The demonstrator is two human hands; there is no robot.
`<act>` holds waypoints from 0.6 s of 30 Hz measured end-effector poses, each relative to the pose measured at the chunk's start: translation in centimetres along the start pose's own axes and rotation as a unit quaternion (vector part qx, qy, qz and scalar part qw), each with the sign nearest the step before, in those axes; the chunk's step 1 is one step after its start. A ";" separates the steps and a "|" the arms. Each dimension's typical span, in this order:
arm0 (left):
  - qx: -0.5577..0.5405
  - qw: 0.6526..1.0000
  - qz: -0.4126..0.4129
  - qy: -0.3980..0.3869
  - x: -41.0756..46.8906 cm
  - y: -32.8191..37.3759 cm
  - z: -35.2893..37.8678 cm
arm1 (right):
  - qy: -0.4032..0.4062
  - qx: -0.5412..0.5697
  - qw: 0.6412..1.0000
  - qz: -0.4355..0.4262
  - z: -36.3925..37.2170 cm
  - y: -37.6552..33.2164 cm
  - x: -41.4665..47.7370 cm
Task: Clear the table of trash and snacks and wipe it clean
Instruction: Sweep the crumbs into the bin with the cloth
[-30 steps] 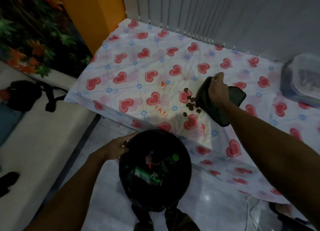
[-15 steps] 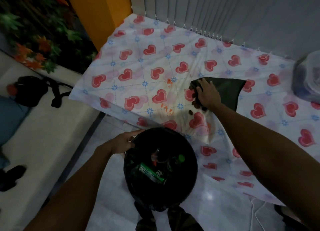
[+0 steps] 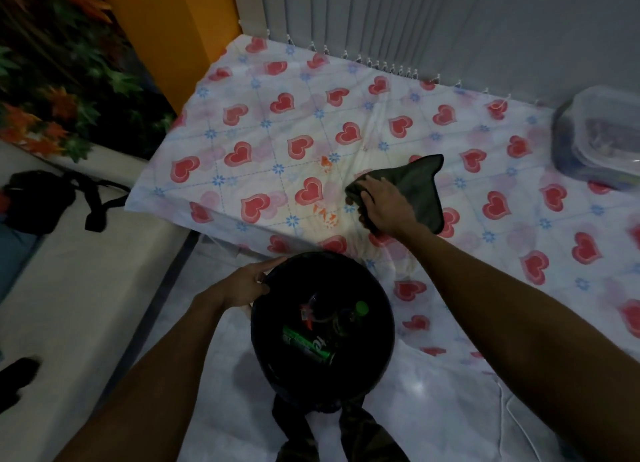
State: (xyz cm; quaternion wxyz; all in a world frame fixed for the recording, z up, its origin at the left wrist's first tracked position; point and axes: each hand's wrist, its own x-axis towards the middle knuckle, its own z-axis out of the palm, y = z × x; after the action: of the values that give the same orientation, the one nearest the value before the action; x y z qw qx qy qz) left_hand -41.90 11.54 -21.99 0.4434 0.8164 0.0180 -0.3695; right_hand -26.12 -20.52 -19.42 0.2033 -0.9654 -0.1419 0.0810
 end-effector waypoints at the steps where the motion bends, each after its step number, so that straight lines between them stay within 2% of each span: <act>1: -0.001 1.000 0.004 -0.003 0.0 0.0 0.0 | -0.001 0.003 1.000 0.006 0.2 -0.3 -0.4; 7: -0.022 1.000 0.000 0.004 0.0 0.2 0.4 | -0.020 -0.004 1.000 0.022 1.9 -2.5 -3.6; 11: -0.010 1.000 -0.002 -0.004 -0.4 0.6 0.6 | 0.061 -0.034 0.996 -0.046 3.6 -4.5 -7.7; 15: -0.029 0.999 -0.022 -0.002 -0.6 1.0 0.8 | 0.041 -0.032 0.998 -0.031 5.0 -6.3 -10.7; 18: -0.031 0.999 -0.024 -0.004 -0.5 1.2 0.9 | 0.037 -0.026 0.997 -0.055 6.1 -7.2 -13.0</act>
State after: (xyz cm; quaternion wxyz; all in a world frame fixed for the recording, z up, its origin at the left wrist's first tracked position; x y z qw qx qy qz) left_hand -42.43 10.30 -21.14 0.4592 0.8004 0.0471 -0.3825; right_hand -41.47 -15.96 -20.68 0.1879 -0.9632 -0.1896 0.0302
